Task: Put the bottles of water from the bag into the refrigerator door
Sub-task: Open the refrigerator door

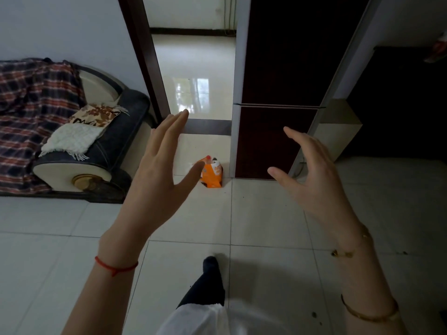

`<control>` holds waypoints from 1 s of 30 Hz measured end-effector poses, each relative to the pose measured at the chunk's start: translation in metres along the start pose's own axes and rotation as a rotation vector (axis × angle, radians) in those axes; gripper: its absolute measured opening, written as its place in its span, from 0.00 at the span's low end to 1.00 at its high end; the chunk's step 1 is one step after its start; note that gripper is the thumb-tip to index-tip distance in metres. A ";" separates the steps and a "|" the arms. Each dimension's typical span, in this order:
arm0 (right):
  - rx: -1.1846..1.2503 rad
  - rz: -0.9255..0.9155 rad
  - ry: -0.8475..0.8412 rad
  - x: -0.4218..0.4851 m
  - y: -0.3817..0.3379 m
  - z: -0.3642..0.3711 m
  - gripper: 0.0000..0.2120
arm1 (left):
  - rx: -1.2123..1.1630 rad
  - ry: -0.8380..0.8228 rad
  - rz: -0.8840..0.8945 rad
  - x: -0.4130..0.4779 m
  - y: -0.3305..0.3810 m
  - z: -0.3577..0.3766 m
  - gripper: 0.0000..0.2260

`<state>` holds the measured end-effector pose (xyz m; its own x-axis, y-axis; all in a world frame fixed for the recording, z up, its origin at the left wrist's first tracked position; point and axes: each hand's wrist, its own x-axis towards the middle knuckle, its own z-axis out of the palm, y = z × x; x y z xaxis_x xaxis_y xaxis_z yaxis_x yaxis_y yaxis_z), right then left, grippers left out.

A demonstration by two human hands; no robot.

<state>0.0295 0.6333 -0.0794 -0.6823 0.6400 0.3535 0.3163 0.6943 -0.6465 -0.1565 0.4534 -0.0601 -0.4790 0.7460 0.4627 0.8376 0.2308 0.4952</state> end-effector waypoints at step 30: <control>-0.023 0.057 0.010 0.374 0.112 0.099 0.33 | -0.033 -0.086 0.024 0.361 -0.181 0.125 0.34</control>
<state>-0.2556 0.9176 -0.0870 -0.6564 0.6817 0.3230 0.3695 0.6638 -0.6502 -0.4476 0.7589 -0.0748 -0.4331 0.8025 0.4103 0.8389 0.1923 0.5092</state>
